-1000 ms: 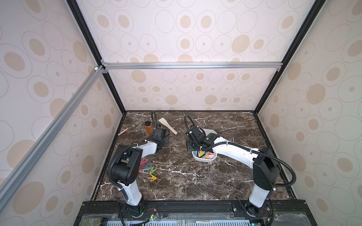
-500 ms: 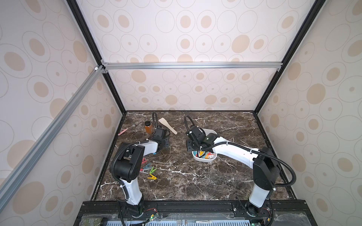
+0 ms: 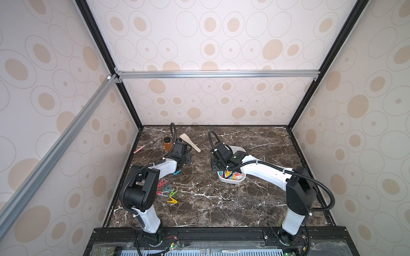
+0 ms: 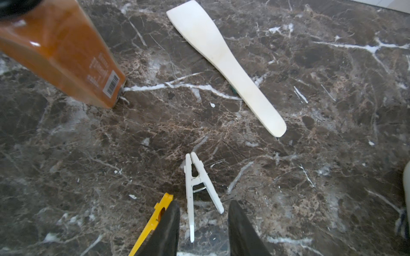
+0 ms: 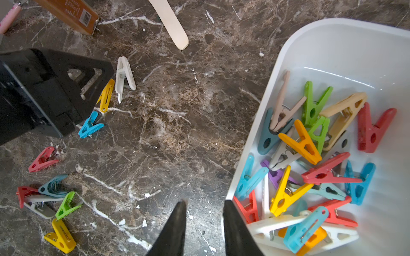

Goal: Put the clothespins into the storage box
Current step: Pick up the clothespin from the center of the board, then place the clothespin in the storage box.

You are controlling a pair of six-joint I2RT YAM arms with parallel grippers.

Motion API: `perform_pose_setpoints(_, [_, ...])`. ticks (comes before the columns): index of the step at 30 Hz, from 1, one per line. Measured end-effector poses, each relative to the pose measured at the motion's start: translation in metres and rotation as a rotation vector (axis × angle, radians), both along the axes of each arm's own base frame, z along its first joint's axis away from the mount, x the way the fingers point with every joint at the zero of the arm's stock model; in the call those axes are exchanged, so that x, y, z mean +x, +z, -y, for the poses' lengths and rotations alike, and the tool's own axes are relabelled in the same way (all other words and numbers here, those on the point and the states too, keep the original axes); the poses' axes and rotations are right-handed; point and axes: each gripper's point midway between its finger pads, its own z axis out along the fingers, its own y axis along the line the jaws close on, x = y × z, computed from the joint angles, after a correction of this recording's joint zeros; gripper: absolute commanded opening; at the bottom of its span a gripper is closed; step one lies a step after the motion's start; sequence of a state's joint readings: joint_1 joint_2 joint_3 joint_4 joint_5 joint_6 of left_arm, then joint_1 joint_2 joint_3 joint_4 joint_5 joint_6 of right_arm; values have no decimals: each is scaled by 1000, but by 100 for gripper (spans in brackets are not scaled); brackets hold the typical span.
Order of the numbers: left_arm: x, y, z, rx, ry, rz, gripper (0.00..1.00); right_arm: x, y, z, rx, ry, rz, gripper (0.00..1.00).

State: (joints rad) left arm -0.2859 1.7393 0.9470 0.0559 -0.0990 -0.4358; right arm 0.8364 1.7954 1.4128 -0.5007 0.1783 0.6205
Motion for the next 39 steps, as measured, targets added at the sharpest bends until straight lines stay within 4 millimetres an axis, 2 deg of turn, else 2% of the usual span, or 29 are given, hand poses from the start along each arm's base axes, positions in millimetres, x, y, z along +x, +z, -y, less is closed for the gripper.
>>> perform_pose_setpoints(12, [-5,-40,-2,34,-3,-89,21,1,1,-1,1,0,2,32])
perform_pose_setpoints(16, [-1,-41,-2,37,-1,-82,11,2,2,-1,3,-1,5,35])
perform_pose_setpoints(21, [-1,-38,-1,27,-9,-82,2,5,2,3,1,-12,1,39])
perform_pose_setpoints(23, [-4,-29,3,10,-24,-81,0,9,3,10,16,-27,-10,40])
perform_pose_setpoints(25, [-7,-12,14,-16,-57,-62,0,15,5,23,43,-57,-19,41])
perform_pose_setpoints(28, [-12,28,44,-63,-138,-4,0,22,13,57,76,-126,-26,41])
perform_pose_setpoints(30, [-15,58,84,-121,-237,42,0,27,22,83,92,-184,-9,41])
perform_pose_setpoints(31, [-19,74,111,-173,-304,66,0,29,28,94,98,-207,3,41])
perform_pose_setpoints(33, [-29,95,156,-273,-415,91,0,29,38,109,111,-239,27,41])
perform_pose_setpoints(36, [-51,102,212,-389,-553,71,0,27,47,124,118,-270,51,41])
perform_pose_setpoints(39, [-55,85,248,-429,-618,21,0,25,44,129,114,-285,46,41])
